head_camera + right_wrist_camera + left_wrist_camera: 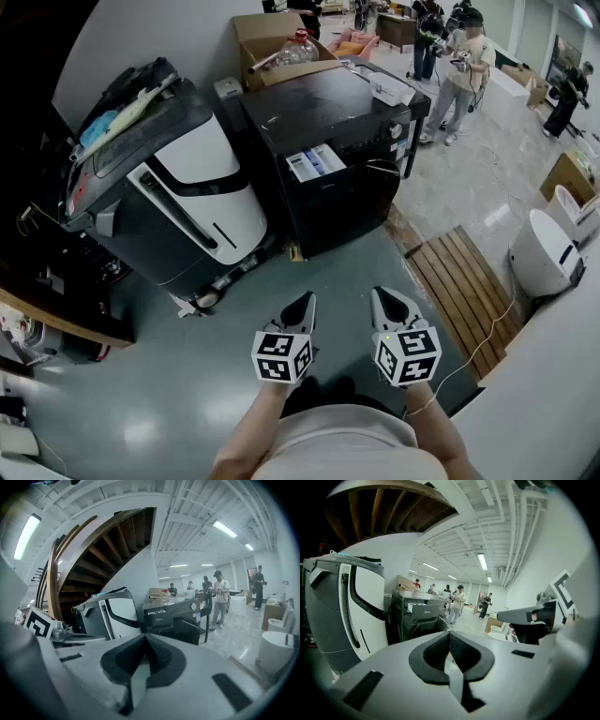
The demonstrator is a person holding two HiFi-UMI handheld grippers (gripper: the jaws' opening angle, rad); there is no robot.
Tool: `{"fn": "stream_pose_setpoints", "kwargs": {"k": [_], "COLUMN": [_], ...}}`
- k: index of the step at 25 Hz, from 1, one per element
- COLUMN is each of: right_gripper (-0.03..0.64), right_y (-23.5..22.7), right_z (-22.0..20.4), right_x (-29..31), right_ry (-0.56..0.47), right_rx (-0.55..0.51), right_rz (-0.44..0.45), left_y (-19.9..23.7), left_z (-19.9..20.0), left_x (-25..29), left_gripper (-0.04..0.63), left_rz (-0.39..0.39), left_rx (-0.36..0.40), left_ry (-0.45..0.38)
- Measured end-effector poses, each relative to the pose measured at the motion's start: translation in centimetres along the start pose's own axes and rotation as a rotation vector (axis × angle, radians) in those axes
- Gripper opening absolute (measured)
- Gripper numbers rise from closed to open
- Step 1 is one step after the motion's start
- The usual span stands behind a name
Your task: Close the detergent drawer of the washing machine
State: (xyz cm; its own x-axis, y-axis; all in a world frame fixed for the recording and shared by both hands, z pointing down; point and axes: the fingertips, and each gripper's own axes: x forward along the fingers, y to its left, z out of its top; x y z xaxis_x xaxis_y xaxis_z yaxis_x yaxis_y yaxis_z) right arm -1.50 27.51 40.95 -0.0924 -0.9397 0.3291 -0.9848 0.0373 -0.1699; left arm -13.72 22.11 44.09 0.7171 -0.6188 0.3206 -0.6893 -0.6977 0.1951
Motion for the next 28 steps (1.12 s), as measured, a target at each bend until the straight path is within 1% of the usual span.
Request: {"fn": "stream_pose_setpoints", "kwargs": {"k": [3,5,8,10,15,18,20,22,28], "right_gripper": [0.002,0.002,0.002,0.002,0.003,0.025,0.064,0.08,0.089], "right_y": [0.0,0.0,0.1,0.2,-0.3,-0.7,-1.0,-1.2,-1.6], "right_z": [0.0,-0.1,0.3,0.3,-0.4,-0.8,-1.1,-1.4,-1.7], "right_x": [0.0,-0.1,-0.3,-0.4,-0.3,-0.6,-0.7,-0.7,-0.3], "right_ry": [0.003,-0.001,-0.032,-0.046,-0.02,0.0,0.014,0.025,0.043], "right_rx": [-0.004,-0.006,0.005,0.014,-0.005,0.019,0.029,0.031,0.052], "right_rz": [0.009,0.01,0.018,0.027,0.002,-0.006,-0.016,-0.02,-0.017], "left_y": [0.1,0.1,0.2,0.5,0.9,0.7,0.6,0.5,1.0], "left_z": [0.2,0.2,0.4,0.3,0.1,0.0,-0.1,-0.2,-1.0], "left_x": [-0.1,-0.2,-0.4,-0.6,-1.2,-1.7,-2.0,-2.2,-1.9], "left_gripper": [-0.006,-0.006,-0.006,-0.005,0.045,0.074,0.083,0.092,0.114], "left_rz": [0.015,0.034,0.057,0.073,0.1,0.108,0.112,0.117,0.123], "left_rx": [0.004,0.02,0.044,0.045,0.042,0.039,0.036,0.032,0.011], "left_ry": [-0.005,-0.007,-0.007,-0.006,-0.01,-0.012,-0.014,-0.015,0.0]}}
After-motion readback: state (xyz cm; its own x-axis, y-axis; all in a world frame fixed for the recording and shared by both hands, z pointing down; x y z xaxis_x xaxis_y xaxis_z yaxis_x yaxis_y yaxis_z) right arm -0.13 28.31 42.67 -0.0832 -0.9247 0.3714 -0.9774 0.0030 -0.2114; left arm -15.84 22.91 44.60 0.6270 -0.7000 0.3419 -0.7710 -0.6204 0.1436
